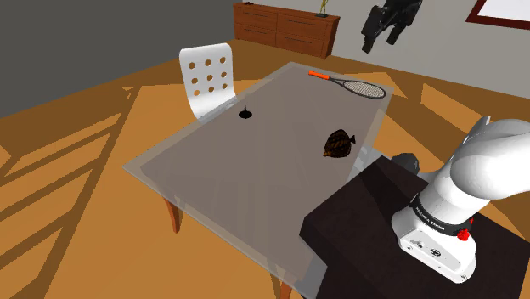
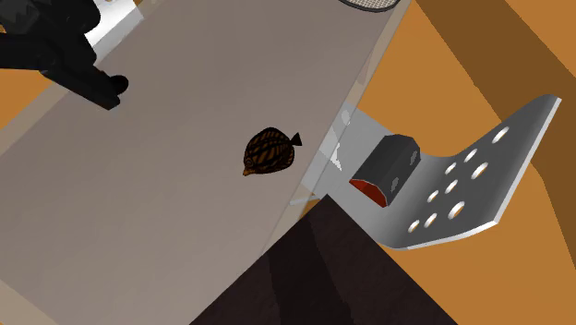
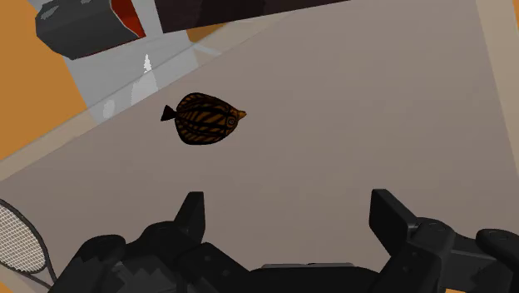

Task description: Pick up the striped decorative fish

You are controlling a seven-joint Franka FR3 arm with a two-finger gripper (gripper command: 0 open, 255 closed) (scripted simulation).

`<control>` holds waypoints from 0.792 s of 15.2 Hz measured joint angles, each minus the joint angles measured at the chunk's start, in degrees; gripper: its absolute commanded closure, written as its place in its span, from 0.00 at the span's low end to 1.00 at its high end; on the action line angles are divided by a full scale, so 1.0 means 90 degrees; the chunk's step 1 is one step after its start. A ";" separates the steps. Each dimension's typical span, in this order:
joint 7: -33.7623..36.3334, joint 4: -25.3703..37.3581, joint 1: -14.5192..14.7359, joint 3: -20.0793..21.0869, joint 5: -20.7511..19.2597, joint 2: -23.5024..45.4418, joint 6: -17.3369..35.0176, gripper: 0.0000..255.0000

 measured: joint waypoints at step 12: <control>-0.1089 -0.2103 0.0045 -0.0744 -0.0559 -0.0052 0.2199 0.00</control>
